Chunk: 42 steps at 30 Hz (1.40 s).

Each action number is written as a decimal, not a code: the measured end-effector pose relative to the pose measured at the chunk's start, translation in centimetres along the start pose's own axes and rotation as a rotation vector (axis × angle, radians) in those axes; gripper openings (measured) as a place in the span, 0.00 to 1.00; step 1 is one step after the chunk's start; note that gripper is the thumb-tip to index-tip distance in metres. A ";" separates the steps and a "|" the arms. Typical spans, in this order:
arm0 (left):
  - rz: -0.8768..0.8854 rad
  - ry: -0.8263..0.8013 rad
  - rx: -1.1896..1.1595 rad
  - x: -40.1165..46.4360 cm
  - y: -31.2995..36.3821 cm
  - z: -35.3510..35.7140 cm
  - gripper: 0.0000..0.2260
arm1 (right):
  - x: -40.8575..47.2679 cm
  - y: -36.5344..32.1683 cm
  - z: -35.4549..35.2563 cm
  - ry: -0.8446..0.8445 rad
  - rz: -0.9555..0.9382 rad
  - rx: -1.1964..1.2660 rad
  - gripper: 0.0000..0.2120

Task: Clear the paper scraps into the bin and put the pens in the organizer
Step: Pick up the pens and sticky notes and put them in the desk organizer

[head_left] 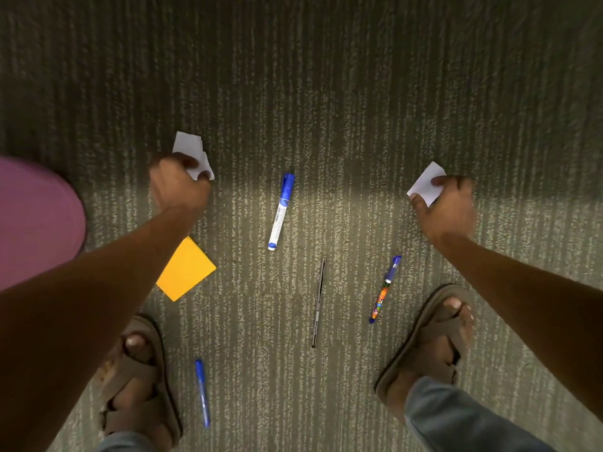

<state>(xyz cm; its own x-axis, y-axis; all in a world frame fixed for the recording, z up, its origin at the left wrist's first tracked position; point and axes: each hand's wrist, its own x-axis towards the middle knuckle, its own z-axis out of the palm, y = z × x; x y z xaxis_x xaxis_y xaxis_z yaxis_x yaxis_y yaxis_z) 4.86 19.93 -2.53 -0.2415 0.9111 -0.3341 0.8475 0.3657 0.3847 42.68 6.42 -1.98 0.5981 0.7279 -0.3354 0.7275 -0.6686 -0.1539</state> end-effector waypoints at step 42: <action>0.331 -0.324 0.462 -0.5 -0.8 -2.6 0.14 | -16.4 -14.4 4.0 -0.274 -0.033 0.764 0.15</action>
<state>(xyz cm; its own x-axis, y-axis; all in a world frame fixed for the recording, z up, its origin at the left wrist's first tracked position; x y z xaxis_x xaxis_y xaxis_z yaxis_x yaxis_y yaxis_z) 3.09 19.72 -0.40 0.1601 0.8317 -0.5316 0.9860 -0.1091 0.1262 21.09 3.50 2.00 0.4042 0.7524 -0.5201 0.2535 -0.6385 -0.7267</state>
